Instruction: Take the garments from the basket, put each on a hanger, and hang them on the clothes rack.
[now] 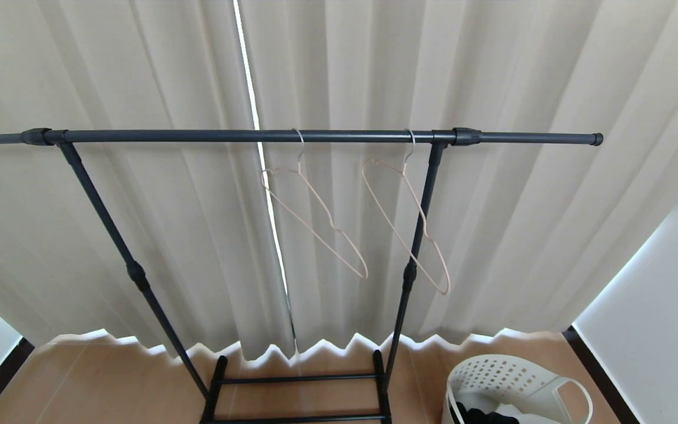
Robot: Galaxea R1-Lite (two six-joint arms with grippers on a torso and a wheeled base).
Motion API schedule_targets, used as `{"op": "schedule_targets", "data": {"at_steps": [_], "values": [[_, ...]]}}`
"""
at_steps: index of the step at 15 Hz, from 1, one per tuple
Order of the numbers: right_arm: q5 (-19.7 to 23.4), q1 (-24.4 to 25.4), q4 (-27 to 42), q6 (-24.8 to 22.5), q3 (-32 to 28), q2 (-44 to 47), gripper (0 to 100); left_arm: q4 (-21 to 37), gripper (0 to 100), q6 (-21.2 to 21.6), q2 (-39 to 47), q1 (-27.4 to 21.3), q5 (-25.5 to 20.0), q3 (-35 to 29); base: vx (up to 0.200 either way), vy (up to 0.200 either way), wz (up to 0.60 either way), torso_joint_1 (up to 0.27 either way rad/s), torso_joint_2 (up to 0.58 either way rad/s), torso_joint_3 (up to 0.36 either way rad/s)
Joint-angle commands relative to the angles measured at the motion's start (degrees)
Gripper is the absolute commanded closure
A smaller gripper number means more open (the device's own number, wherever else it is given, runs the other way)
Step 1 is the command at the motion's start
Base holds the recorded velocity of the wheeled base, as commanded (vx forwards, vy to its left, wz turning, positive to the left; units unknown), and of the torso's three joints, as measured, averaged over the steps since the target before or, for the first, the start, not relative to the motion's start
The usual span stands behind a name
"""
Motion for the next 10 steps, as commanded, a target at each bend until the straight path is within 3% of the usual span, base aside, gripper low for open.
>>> {"op": "schedule_targets", "data": {"at_steps": [1,10], "values": [[0.0,0.0,0.0,0.0,0.0,0.0,0,0.0,0,0.0,0.1,0.1,0.0,0.0,0.000,0.000,0.00,0.000,0.00,0.000],[0.0,0.0,0.0,0.0,0.0,0.0,0,0.0,0,0.2,0.1,0.1,0.0,0.0,0.000,0.000,0.00,0.000,0.00,0.000]]}}
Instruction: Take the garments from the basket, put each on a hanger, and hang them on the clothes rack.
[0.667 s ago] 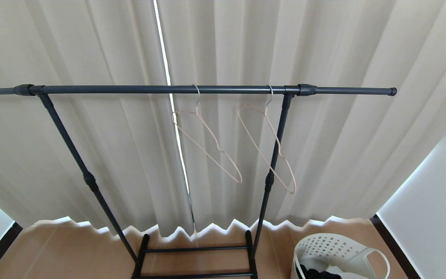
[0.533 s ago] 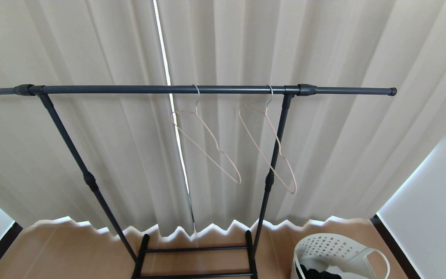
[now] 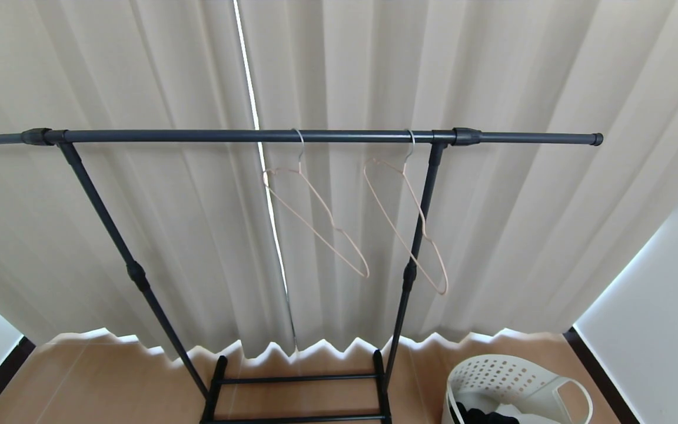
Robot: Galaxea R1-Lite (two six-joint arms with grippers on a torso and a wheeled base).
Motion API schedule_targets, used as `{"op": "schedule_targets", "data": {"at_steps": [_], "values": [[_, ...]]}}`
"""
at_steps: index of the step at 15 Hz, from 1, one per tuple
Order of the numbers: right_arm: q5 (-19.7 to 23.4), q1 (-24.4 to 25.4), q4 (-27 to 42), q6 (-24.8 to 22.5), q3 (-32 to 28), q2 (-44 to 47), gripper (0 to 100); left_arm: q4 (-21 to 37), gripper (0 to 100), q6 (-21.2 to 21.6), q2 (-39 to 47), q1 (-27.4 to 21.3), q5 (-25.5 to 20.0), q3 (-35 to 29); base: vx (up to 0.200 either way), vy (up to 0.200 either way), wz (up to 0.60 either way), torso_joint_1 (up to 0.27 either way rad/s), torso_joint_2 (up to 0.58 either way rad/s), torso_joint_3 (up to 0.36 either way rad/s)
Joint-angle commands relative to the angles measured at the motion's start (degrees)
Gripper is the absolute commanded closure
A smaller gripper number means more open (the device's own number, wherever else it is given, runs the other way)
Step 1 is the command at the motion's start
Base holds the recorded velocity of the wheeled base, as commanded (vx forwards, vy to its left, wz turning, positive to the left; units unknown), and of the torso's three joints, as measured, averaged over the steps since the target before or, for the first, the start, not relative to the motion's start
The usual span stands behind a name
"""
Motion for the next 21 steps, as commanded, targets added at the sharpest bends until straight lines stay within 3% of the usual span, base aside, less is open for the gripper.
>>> {"op": "schedule_targets", "data": {"at_steps": [1,6,21], "values": [[0.0,0.0,0.0,0.0,0.0,0.0,0,0.0,0,0.0,0.1,0.0,0.0,0.0,0.000,0.000,0.00,0.000,0.00,0.000],[0.0,0.0,0.0,0.0,0.0,0.0,0,0.0,0,-0.1,0.1,0.0,-0.2,0.0,0.000,0.000,0.00,-0.049,0.11,0.059],[0.0,0.0,0.0,0.0,0.0,0.0,0,0.0,0,-0.2,0.1,0.0,-0.1,0.0,0.000,0.000,0.00,-0.177,0.41,0.231]]}}
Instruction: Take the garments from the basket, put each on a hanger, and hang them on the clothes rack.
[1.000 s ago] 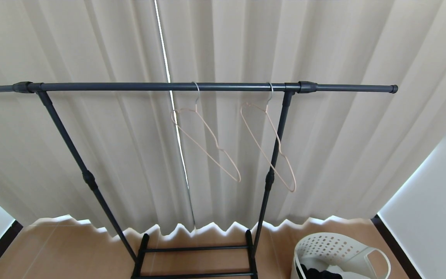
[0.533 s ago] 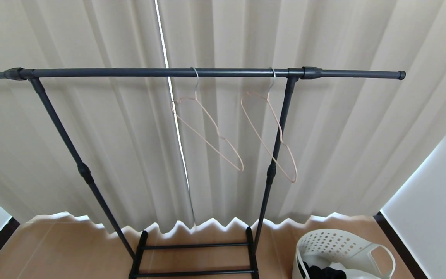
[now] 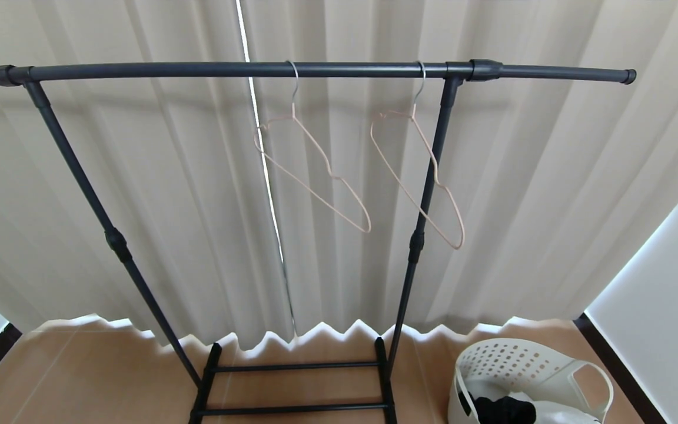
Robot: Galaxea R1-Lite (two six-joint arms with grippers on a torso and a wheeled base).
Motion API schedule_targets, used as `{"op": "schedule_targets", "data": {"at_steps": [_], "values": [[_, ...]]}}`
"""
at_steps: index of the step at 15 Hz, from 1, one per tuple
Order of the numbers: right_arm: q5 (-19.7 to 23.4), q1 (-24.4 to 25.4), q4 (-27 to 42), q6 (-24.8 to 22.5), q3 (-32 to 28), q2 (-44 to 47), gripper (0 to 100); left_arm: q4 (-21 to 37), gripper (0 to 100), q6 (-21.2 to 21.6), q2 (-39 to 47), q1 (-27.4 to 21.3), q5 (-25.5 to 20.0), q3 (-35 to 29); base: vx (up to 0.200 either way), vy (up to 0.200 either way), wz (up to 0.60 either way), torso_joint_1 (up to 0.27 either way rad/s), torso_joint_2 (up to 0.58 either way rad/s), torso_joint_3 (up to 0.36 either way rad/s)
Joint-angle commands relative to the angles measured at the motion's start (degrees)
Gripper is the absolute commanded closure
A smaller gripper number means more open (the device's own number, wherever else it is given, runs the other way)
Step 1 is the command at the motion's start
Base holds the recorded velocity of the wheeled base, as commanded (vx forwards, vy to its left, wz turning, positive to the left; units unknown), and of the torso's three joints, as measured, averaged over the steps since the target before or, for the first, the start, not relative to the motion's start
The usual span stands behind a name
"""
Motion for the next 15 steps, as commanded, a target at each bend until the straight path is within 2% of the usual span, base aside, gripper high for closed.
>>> {"op": "schedule_targets", "data": {"at_steps": [1,8,15], "values": [[0.0,-0.1,0.0,0.0,0.0,0.0,0,0.0,0,-0.1,0.1,0.0,0.0,0.0,0.000,0.000,0.00,-0.222,0.57,0.320],[0.0,0.0,0.0,0.0,0.0,0.0,0,0.0,0,-0.1,0.1,0.0,0.2,0.0,0.000,0.000,0.00,-0.203,0.53,0.320],[0.0,0.0,0.0,0.0,0.0,0.0,0,0.0,0,-0.4,0.1,0.0,0.2,-0.1,0.000,0.000,0.00,-0.156,0.49,0.329]]}}
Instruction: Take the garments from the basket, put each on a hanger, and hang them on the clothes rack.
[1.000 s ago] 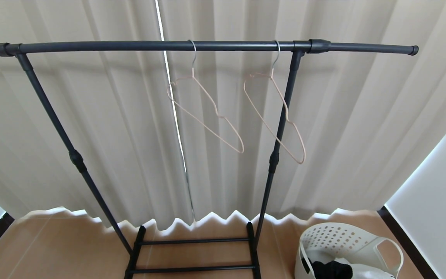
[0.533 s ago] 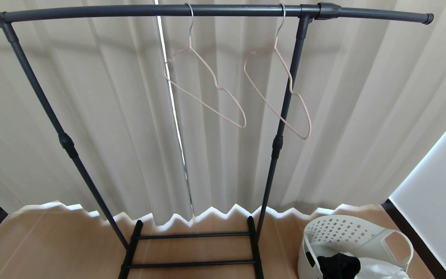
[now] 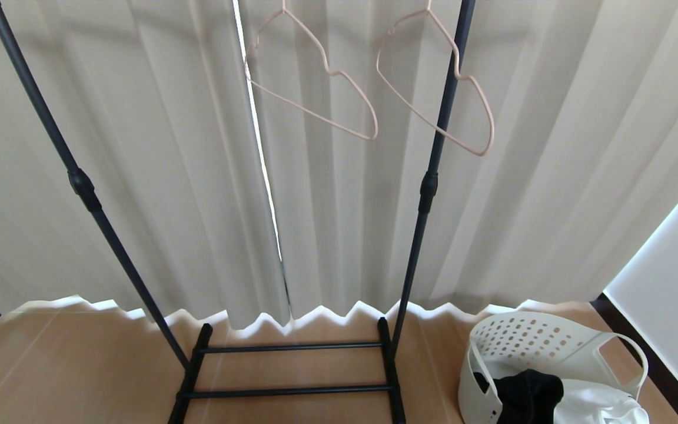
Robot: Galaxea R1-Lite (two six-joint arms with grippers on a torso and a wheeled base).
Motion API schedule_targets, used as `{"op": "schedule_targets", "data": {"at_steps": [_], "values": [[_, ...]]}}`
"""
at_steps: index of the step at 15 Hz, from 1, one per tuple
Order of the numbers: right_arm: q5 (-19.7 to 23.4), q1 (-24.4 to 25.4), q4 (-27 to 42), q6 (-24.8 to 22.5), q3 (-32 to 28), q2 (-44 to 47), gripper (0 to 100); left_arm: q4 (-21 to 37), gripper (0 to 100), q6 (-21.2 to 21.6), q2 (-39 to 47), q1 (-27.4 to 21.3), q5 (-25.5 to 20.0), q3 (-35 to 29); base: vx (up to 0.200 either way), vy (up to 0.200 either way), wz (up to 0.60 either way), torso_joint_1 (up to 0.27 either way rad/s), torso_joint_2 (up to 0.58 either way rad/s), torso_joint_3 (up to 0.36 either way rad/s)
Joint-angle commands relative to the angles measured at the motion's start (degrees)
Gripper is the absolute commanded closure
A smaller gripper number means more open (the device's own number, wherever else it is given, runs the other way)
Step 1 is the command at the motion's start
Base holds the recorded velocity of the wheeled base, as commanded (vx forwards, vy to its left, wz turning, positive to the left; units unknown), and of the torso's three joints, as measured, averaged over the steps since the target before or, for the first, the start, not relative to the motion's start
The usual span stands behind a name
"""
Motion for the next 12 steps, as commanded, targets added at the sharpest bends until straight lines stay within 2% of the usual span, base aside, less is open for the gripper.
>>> {"op": "schedule_targets", "data": {"at_steps": [1,8,12], "values": [[0.0,0.0,0.0,0.0,0.0,0.0,0,0.0,0,0.0,0.1,0.0,0.0,0.0,0.000,0.000,0.00,-0.129,0.47,0.330],[0.0,0.0,0.0,0.0,0.0,0.0,0,0.0,0,0.0,0.1,0.0,0.0,0.0,0.000,0.000,0.00,-0.082,0.43,0.347],[0.0,0.0,0.0,0.0,0.0,0.0,0,0.0,0,0.0,0.1,0.0,0.0,0.0,0.000,0.000,0.00,-0.010,0.07,0.069]]}}
